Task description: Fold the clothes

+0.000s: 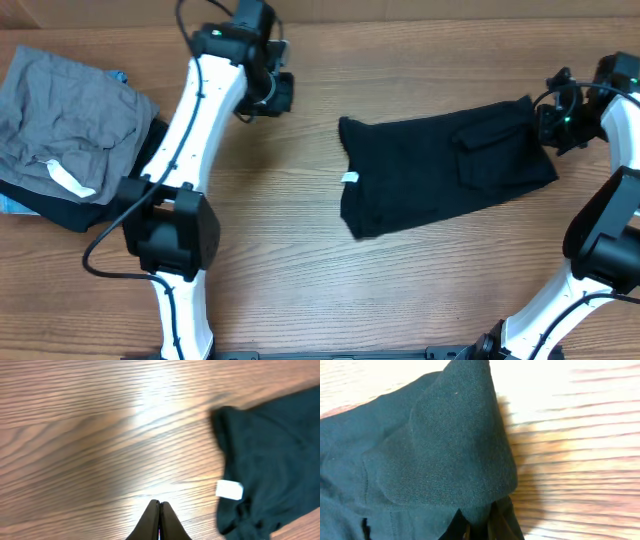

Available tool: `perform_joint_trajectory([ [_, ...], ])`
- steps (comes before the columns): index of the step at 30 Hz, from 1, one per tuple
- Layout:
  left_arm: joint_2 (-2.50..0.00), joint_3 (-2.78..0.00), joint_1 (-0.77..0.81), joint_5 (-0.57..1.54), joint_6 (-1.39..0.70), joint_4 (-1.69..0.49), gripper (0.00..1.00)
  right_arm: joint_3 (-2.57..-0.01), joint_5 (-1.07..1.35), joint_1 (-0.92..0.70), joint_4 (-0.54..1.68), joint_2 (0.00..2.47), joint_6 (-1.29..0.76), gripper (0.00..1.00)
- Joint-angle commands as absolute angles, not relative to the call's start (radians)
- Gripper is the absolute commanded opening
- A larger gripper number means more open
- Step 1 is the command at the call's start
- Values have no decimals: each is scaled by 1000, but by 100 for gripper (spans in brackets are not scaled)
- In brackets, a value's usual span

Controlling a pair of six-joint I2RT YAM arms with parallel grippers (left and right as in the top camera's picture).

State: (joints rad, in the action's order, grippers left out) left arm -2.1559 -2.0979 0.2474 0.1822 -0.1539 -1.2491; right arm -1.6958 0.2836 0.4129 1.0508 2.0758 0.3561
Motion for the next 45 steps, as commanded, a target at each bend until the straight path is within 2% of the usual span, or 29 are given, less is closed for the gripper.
perform_joint_trajectory([
  [1, -2103, -2107, 183, 176, -141, -1275, 4, -1781, 262, 411, 1075, 2074, 401, 4],
  [8, -2092, -2107, 129, 174, -134, -1304, 6, -2047, 263, 353, 1299, 2072, 397, 4],
  [11, -2092, -2107, 120, 173, -134, -1307, 6, -2078, 263, 301, 1351, 2071, 393, 4],
  [20, -2092, -2109, 103, 172, -110, -1302, 9, -2069, 147, -7, 1473, 2071, 340, 4],
  [26, -2092, -2109, 103, 173, -111, -1304, 9, -2006, 104, -160, 1442, 2072, 308, 4],
  [36, -2092, -2109, 103, 173, -111, -1305, 12, -1839, 105, -286, 1321, 2073, 263, 6],
  [37, -2092, -2109, 103, 177, -112, -1305, 12, -1809, 106, -300, 1290, 2074, 245, 29],
  [39, -2092, -2109, 103, 177, -112, -1304, 13, -1792, 131, -322, 1276, 2074, 224, 55],
  [40, -2092, -2109, 103, 181, -112, -1303, 13, -1795, 135, -331, 1281, 2074, 224, 65],
  [43, -2092, -2110, 103, 248, -112, -1289, 15, -1879, 136, -353, 1366, 2056, 236, 80],
  [45, -2092, -2110, 106, 310, -111, -1274, 17, -1943, 135, -352, 1407, 2033, 235, 84],
])
